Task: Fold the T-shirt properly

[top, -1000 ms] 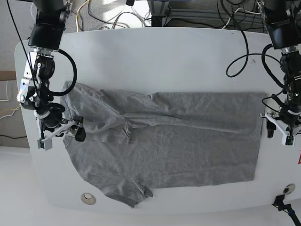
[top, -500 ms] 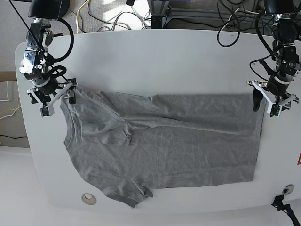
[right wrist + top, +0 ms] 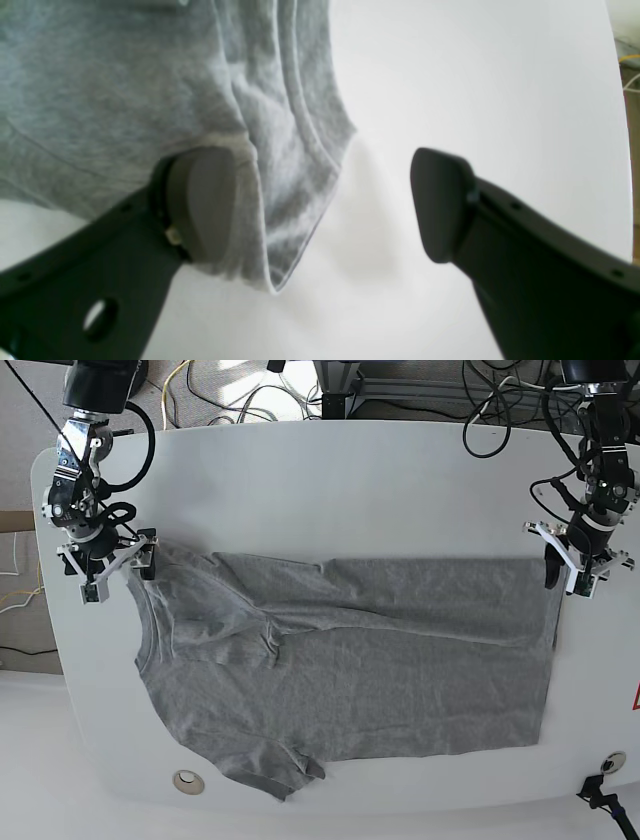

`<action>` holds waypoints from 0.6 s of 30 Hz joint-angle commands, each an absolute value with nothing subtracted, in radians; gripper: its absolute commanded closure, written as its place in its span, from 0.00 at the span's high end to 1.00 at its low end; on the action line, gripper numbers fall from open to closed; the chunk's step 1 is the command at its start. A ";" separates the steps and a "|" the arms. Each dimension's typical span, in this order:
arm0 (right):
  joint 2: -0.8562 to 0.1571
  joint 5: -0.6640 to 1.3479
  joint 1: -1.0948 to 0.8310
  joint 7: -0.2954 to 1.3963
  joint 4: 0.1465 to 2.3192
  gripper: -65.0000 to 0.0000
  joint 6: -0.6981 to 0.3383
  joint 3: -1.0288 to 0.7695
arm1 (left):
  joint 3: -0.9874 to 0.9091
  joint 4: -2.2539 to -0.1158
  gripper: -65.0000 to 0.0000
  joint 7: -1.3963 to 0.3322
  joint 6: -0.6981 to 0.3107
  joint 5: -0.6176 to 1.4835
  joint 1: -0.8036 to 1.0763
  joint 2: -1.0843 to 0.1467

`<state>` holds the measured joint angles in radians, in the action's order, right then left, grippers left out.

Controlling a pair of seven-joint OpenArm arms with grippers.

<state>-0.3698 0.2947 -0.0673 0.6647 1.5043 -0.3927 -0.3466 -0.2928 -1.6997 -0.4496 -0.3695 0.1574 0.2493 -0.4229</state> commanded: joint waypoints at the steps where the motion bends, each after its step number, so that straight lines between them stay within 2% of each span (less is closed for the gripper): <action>1: -0.366 0.302 -0.061 0.651 1.518 0.80 -0.392 -0.352 | -0.303 -1.715 0.28 -0.429 -0.363 0.163 0.240 -0.440; 16: -0.358 0.306 -0.061 0.542 1.328 0.80 -0.392 -0.351 | -0.398 -1.715 0.28 -0.429 -0.360 0.166 0.232 -0.438; 18: -0.346 0.306 -0.061 0.542 1.323 0.72 -0.392 -0.351 | -0.404 -1.715 0.28 -0.429 -0.360 0.166 0.232 -0.438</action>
